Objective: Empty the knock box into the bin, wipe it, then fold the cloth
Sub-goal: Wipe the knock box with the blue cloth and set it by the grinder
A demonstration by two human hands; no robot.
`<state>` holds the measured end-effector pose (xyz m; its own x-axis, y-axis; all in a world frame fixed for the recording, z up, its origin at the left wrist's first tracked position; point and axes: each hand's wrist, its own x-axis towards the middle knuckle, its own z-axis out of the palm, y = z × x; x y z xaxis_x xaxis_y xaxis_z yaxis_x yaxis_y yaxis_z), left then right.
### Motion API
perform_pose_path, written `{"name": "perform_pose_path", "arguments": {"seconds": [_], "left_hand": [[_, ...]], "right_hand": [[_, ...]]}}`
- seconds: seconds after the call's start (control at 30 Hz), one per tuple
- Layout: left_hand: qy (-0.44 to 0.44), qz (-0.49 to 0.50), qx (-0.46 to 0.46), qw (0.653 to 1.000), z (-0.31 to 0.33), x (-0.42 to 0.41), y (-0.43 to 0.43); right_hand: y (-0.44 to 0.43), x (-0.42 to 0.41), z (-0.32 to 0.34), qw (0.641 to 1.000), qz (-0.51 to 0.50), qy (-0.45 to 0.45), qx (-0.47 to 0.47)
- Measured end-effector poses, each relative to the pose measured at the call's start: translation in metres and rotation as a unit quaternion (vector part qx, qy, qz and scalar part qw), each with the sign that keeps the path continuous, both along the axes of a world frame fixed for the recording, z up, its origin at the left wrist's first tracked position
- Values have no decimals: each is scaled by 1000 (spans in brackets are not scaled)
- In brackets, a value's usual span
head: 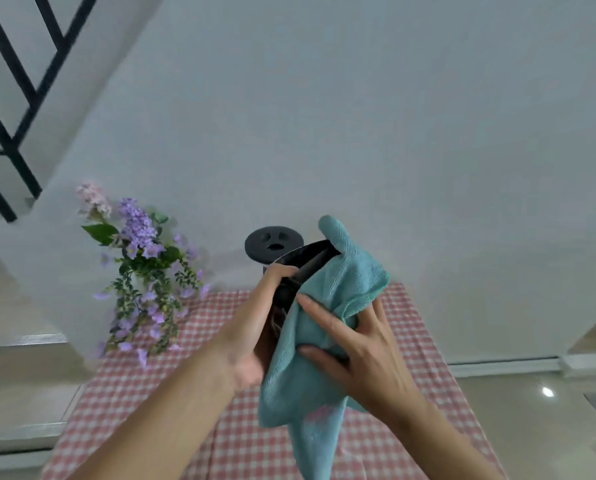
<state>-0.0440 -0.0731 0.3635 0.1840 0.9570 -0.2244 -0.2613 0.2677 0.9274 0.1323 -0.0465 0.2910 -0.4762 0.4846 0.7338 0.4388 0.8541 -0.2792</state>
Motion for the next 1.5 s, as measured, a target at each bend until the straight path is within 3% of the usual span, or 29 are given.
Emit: {"name": "perform_pose_path", "arguments": {"seconds": [0.07,0.13,0.3,0.43,0.57,0.7,0.8,0.87,0.97,1.1,1.17,1.37,1.5], "left_hand": [[-10,19,-29,999,14,0,-3],[-61,-36,-62,996,26,0,-15],[-105,-35,-54,992,45,-3,-17],[-129,-22,-43,990,55,0,-15],[-129,-21,-8,991,64,5,-13],[-115,-20,-1,993,64,12,-9],[-51,10,35,998,67,24,-5],[-28,24,62,997,67,25,-4],[-58,-49,34,997,74,23,-13],[-84,-73,29,993,76,9,-5],[-101,-110,22,989,77,4,1],[-165,-187,-7,968,73,-8,10],[-168,-186,-15,968,68,-14,18]], "right_hand": [[-2,7,16,999,24,17,-16],[-1,13,29,998,38,31,-31],[-2,29,52,980,63,119,-144],[-2,38,59,931,118,234,-256],[-11,43,68,862,60,323,-386],[-27,24,89,917,23,284,-280],[-39,1,93,959,-135,169,-183],[-42,-6,90,965,-163,145,-144],[-32,7,91,956,-110,212,-170],[-21,25,97,919,104,303,-231],[-19,29,99,902,153,314,-256],[-11,32,103,859,186,315,-357],[-10,31,107,862,178,307,-361]]}}
